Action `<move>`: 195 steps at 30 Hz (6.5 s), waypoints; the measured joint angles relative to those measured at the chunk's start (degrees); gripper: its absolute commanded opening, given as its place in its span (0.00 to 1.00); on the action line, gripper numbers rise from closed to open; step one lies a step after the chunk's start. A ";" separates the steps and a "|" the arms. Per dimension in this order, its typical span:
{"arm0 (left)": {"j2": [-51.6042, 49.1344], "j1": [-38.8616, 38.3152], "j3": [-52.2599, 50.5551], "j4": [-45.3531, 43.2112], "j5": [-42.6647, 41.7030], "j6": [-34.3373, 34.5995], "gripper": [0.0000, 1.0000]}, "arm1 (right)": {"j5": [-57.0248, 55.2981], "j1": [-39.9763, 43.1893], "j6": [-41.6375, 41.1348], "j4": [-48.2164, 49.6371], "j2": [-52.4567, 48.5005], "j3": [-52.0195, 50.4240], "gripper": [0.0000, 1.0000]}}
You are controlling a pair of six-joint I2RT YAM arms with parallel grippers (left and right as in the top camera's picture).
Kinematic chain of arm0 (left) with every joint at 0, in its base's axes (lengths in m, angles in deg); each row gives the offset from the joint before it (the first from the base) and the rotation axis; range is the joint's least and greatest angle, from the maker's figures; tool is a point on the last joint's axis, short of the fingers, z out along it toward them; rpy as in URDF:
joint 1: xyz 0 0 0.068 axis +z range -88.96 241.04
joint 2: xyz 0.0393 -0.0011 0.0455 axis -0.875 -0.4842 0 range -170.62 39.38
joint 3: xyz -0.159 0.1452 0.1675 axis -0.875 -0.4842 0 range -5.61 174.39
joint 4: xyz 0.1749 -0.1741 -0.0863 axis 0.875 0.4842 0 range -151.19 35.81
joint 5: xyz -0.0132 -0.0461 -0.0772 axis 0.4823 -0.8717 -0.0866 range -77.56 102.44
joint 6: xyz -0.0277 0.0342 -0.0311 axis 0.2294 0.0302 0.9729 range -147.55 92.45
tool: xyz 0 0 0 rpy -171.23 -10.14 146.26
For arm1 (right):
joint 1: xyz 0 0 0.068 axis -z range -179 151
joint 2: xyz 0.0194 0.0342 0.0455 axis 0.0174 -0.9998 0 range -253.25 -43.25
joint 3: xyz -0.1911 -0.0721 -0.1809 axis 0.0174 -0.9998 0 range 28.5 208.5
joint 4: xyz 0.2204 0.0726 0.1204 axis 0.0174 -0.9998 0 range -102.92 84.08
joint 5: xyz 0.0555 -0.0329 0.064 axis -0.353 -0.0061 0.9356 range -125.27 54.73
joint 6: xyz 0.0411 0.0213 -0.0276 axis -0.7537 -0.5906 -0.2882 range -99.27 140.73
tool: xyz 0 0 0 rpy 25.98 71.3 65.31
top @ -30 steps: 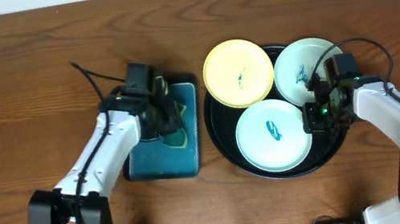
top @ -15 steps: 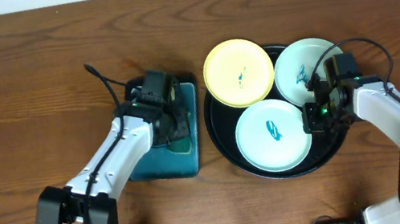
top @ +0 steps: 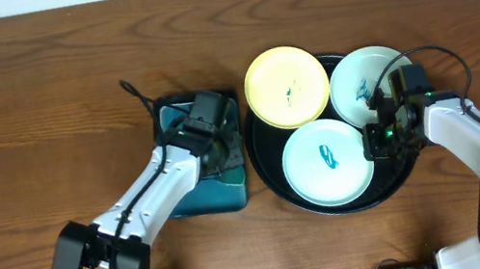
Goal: Clean dirty plates on tray and stack at the side
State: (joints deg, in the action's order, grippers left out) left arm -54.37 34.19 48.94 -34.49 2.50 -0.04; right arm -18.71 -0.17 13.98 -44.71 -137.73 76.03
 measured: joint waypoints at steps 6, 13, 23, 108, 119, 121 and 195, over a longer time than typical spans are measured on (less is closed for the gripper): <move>0.00 -0.26 0.00 -1.60 0.00 0.81 0.08 | 0.00 0.00 0.00 -0.15 0.00 0.02 0.01; 0.85 0.24 0.00 -0.44 0.02 -0.52 0.07 | 0.00 0.00 0.00 -0.17 0.00 0.02 0.01; 11.45 0.57 0.90 -0.83 0.00 -3.34 0.07 | 0.02 0.00 0.00 -0.17 0.00 0.04 0.01; 14.27 6.14 0.94 3.39 9.57 -9.57 0.07 | 0.20 0.00 0.07 0.20 -0.02 -0.13 0.01; 14.27 -0.44 0.94 4.50 19.45 -12.70 0.08 | 0.20 0.00 0.07 0.20 -0.02 -0.13 0.01; 14.27 -0.68 0.94 4.46 20.09 -13.29 0.08 | 0.20 0.00 0.07 0.22 -0.02 -0.13 0.01; 10.75 -9.88 1.01 -10.08 -0.26 -10.19 0.08 | -0.55 -3.23 -1.31 0.17 0.00 -0.20 0.01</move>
State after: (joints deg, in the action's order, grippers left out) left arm -43.62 24.31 49.94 -44.57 2.24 -10.22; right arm -19.26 -3.41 12.67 -44.53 -137.73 75.83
